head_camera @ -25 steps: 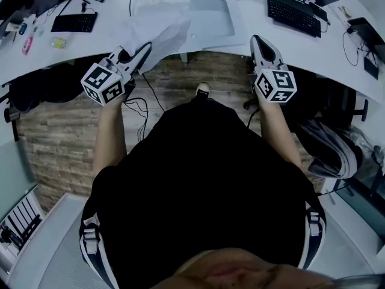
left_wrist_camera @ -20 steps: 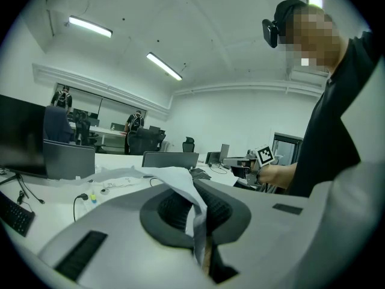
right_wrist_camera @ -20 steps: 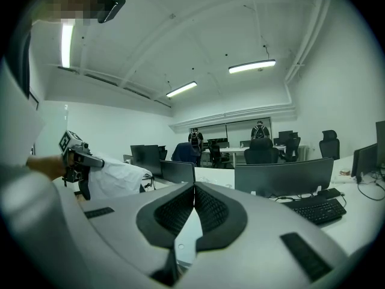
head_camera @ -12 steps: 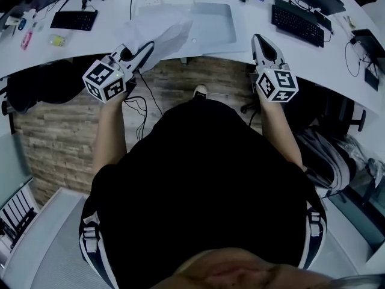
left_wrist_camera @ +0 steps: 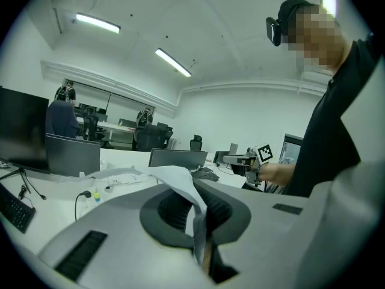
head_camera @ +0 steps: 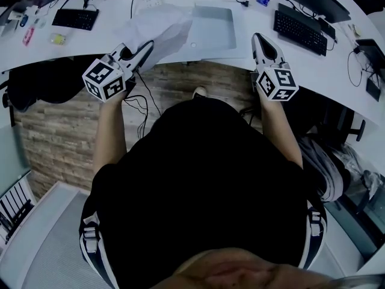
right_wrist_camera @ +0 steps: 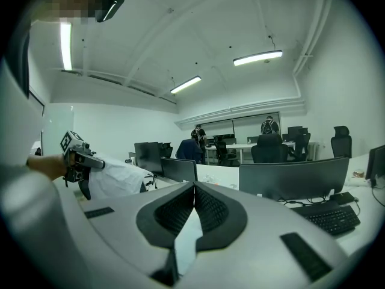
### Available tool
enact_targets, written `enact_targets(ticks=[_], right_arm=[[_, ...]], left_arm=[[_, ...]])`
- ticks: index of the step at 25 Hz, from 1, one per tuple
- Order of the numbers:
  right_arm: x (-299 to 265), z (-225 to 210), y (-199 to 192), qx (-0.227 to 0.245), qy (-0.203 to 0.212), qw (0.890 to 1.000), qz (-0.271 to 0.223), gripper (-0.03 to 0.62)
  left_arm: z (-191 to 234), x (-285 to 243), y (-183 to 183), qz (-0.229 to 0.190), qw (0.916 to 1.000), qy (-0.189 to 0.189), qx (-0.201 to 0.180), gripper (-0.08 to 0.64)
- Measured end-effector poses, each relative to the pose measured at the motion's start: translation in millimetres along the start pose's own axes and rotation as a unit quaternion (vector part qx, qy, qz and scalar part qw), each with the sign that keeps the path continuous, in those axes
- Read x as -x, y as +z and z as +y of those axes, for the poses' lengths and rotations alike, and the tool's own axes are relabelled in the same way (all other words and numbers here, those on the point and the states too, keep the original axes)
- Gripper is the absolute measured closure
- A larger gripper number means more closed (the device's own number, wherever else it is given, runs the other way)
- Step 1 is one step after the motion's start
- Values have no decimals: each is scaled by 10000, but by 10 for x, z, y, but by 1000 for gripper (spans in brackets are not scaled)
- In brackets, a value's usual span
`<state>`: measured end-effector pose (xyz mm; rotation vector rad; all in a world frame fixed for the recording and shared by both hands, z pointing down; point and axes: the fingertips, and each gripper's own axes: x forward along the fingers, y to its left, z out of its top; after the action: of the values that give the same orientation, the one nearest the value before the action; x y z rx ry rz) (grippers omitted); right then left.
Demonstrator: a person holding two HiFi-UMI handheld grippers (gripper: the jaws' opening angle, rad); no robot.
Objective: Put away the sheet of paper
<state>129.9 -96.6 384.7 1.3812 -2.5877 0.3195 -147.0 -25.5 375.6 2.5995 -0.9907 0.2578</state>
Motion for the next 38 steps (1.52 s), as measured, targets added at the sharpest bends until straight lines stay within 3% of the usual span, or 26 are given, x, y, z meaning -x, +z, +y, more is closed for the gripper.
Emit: enact_targets(ticks=[17, 38], right_arm=[[-263, -400, 104, 86, 320, 9994, -29, 577], [-169, -384, 63, 101, 374, 9992, -21, 577]], left_arm=[[46, -360, 101, 14, 9996, 259, 137, 540], [-1, -424, 60, 110, 9997, 154, 177, 540]])
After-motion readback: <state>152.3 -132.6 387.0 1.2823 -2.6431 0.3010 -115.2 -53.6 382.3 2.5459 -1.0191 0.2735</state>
